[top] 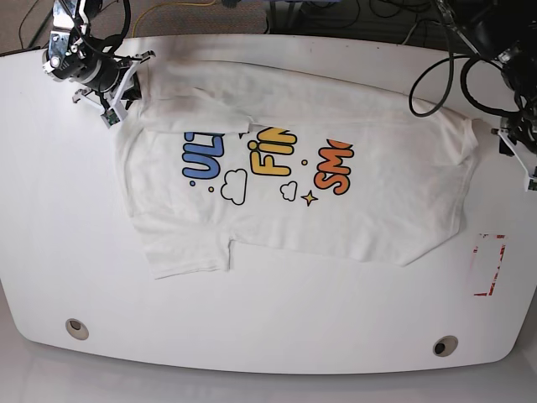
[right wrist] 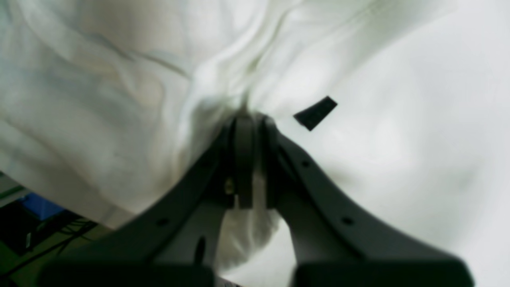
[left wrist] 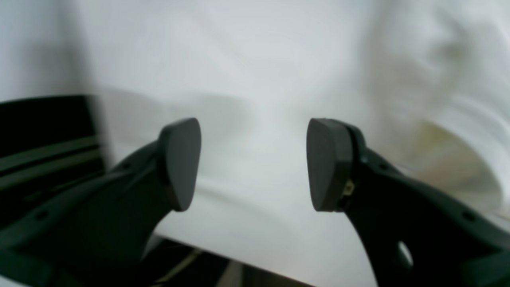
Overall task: Layout the t-shirt on the table in an organized manner, then fold the t-shirt properly
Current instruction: 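Reposition the left gripper along the shirt edge and grasp it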
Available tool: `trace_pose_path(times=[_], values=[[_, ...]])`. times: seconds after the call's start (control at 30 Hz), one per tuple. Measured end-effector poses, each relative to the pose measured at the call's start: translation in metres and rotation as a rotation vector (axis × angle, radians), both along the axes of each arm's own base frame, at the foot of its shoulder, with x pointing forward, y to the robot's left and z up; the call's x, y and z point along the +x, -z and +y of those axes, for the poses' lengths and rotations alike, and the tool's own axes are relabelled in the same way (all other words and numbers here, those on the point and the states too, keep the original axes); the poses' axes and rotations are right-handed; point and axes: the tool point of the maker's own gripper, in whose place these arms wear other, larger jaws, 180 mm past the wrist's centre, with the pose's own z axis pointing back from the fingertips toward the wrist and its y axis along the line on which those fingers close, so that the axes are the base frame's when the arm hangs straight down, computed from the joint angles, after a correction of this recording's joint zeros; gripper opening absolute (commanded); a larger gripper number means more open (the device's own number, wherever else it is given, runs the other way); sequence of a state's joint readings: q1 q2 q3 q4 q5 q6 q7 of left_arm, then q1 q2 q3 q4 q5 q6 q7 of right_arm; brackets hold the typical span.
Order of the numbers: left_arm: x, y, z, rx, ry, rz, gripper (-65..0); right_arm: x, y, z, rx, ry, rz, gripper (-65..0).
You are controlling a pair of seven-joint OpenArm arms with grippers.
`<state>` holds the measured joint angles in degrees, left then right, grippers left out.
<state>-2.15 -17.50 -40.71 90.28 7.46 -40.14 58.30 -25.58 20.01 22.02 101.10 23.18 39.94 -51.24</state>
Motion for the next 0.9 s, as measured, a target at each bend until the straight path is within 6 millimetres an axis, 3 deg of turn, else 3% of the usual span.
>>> trace_pose_path(times=[0.17,0.33,0.43,0.63,0.9], values=[[0.016,-0.036,0.012,0.071,0.006,-0.070,-26.0,0.000,0.000,0.000,0.000,0.000,0.000,-64.8],[0.019,-0.063,0.008,0.127,0.009,-0.103,-26.0,0.000,0.000,0.000,0.000,0.000,0.000,-64.8],[0.018,-0.056,-0.009,0.100,0.008,-0.091,-26.0,0.000,0.000,0.000,0.000,0.000,0.000,-64.8],[0.017,-0.020,-0.057,-0.047,0.040,-0.036,-26.0,0.000,0.000,0.000,0.000,0.000,0.000,-64.8],[0.000,0.010,-0.084,-0.122,0.028,0.017,-25.8,0.000,0.000,0.000,0.000,0.000,0.000,-64.8]])
